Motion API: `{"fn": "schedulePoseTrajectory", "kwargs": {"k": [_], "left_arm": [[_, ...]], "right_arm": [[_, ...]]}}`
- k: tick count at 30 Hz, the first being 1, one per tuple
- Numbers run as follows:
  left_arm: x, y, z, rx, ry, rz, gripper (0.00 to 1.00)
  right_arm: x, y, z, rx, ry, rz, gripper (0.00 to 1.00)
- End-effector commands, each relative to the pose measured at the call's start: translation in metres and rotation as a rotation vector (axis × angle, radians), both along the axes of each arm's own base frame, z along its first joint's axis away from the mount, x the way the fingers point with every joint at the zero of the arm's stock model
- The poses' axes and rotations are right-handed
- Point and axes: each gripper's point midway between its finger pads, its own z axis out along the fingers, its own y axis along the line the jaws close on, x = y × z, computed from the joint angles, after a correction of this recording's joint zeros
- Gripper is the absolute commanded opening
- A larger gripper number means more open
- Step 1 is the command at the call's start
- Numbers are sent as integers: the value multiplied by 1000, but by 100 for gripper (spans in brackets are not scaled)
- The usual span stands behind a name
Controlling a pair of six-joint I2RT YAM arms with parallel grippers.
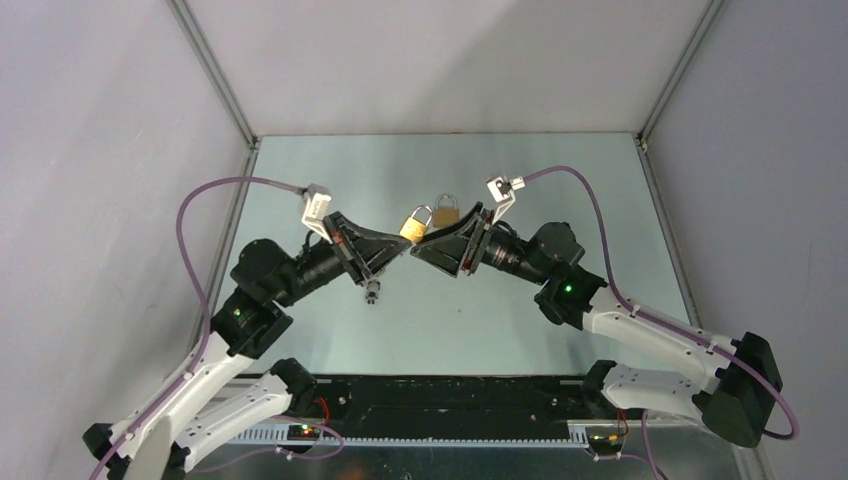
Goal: Lock with the key
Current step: Place the lock at the center of the board.
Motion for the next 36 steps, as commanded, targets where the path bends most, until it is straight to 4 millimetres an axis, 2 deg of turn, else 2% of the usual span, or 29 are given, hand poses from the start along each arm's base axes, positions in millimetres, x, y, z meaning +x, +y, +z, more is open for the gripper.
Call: {"fn": "schedulePoseTrajectory", "kwargs": {"k": [1,4,7,10,14,19,23,28,29,31,36], "left_arm": [[-3,16,53,-139,-105,61,0],[-4,14,51,-135,-101,48,0],[-3,12,48,-128,-95,44,0],[-5,11,47,-124,-96,29,0],[-6,6,44,-112,-91,5,0],[-10,-2,40,-105,-68,-54,0],[-14,-7,37,-101,-61,-87,0],[-16,-8,35,-98,-57,-107,0],[-15,-8,35,-100,-51,-104,0],[-14,-8,33,-104,-39,-96,0],[-13,-8,26,-100,-19,-93,0]], "right_arm": [[4,-4,8,0,-28,-41,51],[2,-4,15,31,-39,-31,49],[-2,-5,25,66,-57,-12,52],[-7,-9,37,105,-82,-3,61],[-14,-13,51,155,-119,20,68],[-9,-14,56,185,-103,16,67],[-2,-13,57,209,-75,19,56],[4,-13,56,227,-32,33,24],[5,-13,56,229,-32,31,14],[7,-15,57,227,-29,17,3],[16,-32,61,243,-39,-89,0]]}}
